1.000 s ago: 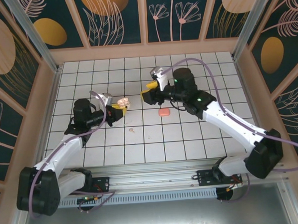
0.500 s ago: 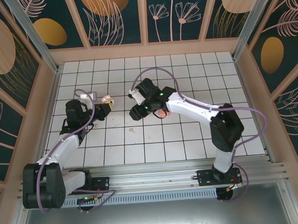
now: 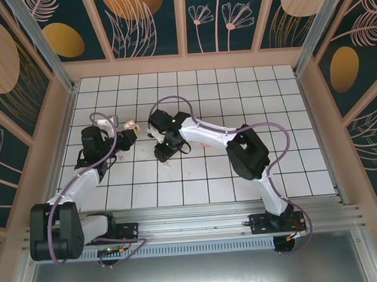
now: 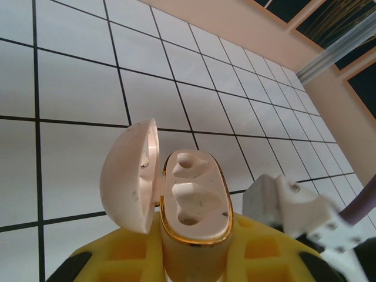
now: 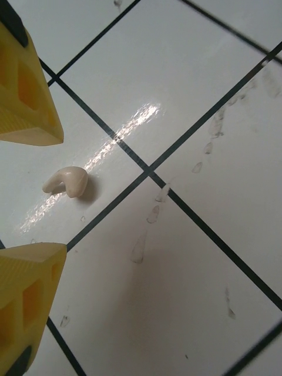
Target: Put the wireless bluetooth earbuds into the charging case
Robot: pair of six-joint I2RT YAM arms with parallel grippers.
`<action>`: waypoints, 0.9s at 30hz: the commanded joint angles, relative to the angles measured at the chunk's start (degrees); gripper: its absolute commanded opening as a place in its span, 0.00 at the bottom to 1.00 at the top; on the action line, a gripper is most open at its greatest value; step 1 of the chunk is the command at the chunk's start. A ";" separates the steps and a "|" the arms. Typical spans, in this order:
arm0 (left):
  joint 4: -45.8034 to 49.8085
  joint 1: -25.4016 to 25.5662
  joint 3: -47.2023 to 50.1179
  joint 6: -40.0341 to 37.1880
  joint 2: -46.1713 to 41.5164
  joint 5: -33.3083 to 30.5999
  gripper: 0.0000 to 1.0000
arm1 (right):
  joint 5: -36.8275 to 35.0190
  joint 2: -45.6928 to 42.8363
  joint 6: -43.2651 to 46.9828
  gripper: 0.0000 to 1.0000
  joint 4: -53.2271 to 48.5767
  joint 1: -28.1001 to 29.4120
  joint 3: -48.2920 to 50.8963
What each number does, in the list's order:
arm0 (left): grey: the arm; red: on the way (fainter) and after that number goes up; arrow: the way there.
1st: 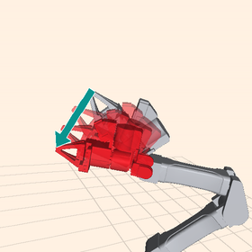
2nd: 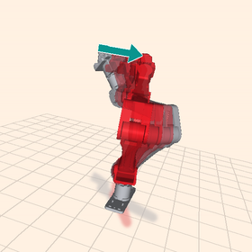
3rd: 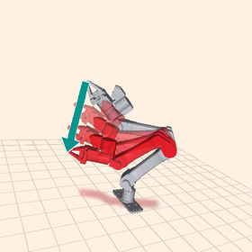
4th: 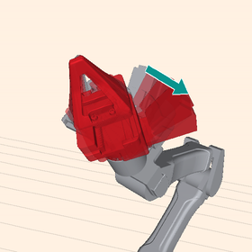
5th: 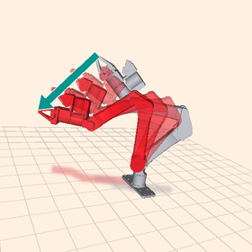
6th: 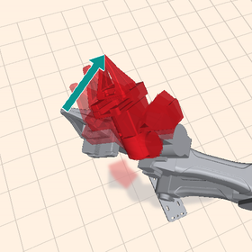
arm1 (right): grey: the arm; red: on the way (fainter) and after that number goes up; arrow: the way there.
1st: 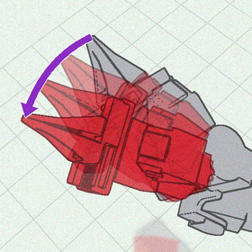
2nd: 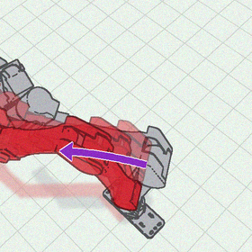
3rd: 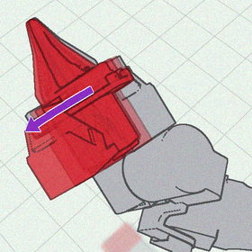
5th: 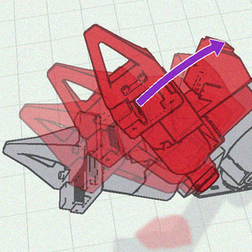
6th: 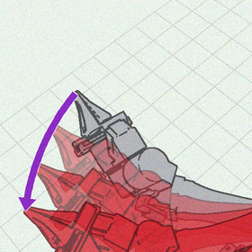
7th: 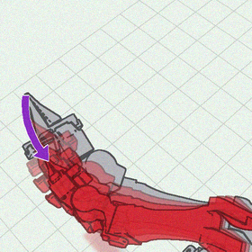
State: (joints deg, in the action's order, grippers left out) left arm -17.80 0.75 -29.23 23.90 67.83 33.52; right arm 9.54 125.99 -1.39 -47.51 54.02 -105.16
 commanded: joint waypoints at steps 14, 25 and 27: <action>-1.25 -0.51 0.38 0.81 -0.33 -0.68 0.15 | -2.16 7.20 0.95 0.43 -7.70 2.14 -7.60; -1.48 -0.61 0.25 1.03 -0.03 0.06 0.14 | -1.45 8.63 0.68 0.41 -7.95 2.29 -8.10; -1.45 -0.63 0.23 1.16 -0.11 0.08 0.14 | -1.45 8.93 0.68 0.40 -7.95 2.23 -8.20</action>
State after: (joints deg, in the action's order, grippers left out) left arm -17.80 0.64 -29.12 24.32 67.83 32.91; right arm 8.40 133.40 -0.78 -53.43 55.61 -111.50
